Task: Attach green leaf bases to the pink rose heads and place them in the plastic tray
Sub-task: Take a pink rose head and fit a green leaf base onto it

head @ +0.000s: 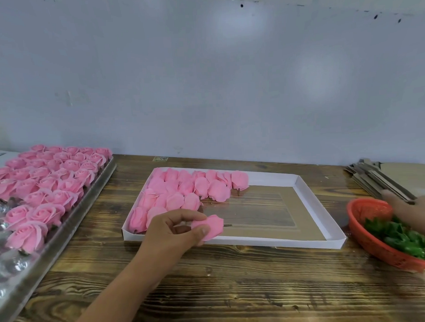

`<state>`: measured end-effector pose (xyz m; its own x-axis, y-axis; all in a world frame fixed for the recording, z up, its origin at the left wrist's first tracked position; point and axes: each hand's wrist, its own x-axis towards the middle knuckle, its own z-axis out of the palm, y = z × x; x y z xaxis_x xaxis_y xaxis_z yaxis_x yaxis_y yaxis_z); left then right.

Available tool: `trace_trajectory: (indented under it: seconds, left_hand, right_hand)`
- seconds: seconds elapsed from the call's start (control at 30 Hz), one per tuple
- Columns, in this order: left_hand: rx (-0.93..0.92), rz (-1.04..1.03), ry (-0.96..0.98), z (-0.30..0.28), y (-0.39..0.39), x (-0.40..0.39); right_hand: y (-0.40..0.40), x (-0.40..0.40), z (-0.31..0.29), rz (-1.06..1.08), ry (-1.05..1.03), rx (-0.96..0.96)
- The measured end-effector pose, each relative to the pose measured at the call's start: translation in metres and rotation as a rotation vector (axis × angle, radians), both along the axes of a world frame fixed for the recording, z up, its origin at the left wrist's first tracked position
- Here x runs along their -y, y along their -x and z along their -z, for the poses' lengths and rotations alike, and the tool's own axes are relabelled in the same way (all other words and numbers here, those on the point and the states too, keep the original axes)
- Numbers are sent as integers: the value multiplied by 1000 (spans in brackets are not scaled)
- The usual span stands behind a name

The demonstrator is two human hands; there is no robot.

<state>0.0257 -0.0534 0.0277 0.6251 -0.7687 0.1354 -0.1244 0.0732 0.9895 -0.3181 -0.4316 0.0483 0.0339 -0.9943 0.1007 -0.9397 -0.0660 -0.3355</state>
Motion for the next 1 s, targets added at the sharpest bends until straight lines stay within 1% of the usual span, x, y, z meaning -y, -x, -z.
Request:
trace_trajectory:
  seconds: [0.1, 0.17, 0.23, 0.3, 0.37, 0.43, 0.5, 0.63, 0.7, 0.77, 0.87, 1.0]
  left_hand:
    - [0, 2, -6, 0, 1, 0]
    - [14, 5, -11, 0, 2, 0]
    - [13, 6, -11, 0, 2, 0]
    - [5, 5, -8, 0, 2, 0]
    - [-16, 2, -4, 0, 1, 0]
    - [-30, 4, -2, 0, 0, 0]
    - [-24, 5, -14, 0, -1, -1]
    - [-45, 1, -10, 0, -1, -1]
    - [-52, 8, 0, 0, 0, -1]
    - [-53, 15, 3, 0, 2, -1]
    - [-37, 6, -13, 1, 2, 0]
    - [-60, -6, -14, 2, 1, 0]
  right_hand:
    - [-29, -39, -21, -23, 96, 294]
    - [-54, -69, -30, -75, 126, 479]
    - [-77, -94, -34, -154, 46, 682]
    - [-105, -121, -35, -239, -105, 826]
    - [-136, -150, -30, -340, -237, 872]
    - [-163, -174, -14, -432, -304, 837]
    - [-185, -195, 2, -497, -333, 775]
    - [-213, -226, 19, -641, -352, 814]
    - [-217, -234, 22, -669, -356, 822]
    - [-217, -240, 22, -661, -413, 907]
    - [-213, -247, 18, -632, -563, 1092]
    - [-207, -253, 17, -646, -705, 1192]
